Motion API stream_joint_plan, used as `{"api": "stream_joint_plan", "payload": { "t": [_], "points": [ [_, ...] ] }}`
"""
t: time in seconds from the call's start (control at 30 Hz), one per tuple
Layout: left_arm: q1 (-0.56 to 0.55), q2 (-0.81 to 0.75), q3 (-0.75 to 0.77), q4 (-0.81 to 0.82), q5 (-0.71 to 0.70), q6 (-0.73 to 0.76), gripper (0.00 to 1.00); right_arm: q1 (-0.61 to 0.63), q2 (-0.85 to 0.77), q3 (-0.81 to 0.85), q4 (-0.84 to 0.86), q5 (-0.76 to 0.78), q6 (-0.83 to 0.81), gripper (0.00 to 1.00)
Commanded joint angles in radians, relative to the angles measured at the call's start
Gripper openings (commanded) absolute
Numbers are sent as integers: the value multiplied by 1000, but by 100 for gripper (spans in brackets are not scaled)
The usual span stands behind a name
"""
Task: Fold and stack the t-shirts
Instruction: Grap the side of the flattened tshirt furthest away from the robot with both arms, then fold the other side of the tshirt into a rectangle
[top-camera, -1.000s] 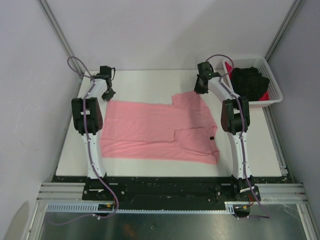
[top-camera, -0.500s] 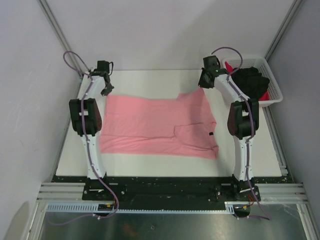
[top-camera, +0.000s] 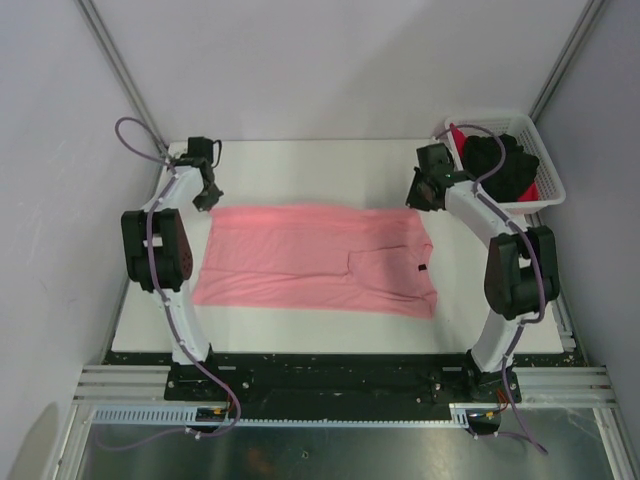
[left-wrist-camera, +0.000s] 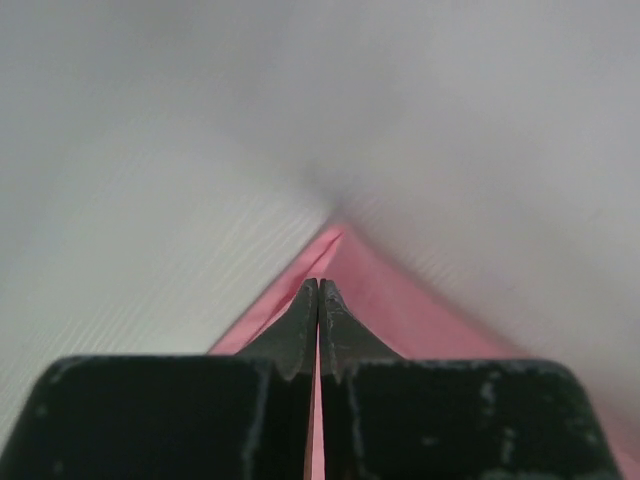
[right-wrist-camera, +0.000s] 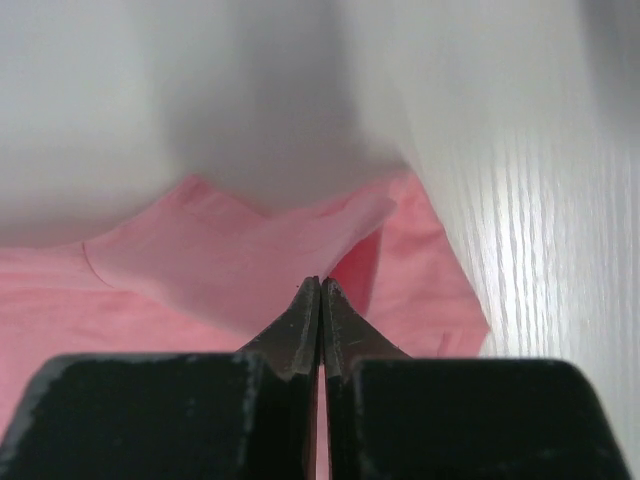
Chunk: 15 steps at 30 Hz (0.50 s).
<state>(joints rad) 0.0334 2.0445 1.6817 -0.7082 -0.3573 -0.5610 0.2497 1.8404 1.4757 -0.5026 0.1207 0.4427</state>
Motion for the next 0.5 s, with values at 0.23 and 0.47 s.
{"api": "stream_joint_plan", "payload": {
  "t": [0.23,0.47],
  "points": [
    [30,-173,-238,48,2,-66,0,60,-167,-264,45,44,59,0],
    [31,-209,-265,48,-1,-65,0,76,-187,-289,33,58,55,0]
  ]
}}
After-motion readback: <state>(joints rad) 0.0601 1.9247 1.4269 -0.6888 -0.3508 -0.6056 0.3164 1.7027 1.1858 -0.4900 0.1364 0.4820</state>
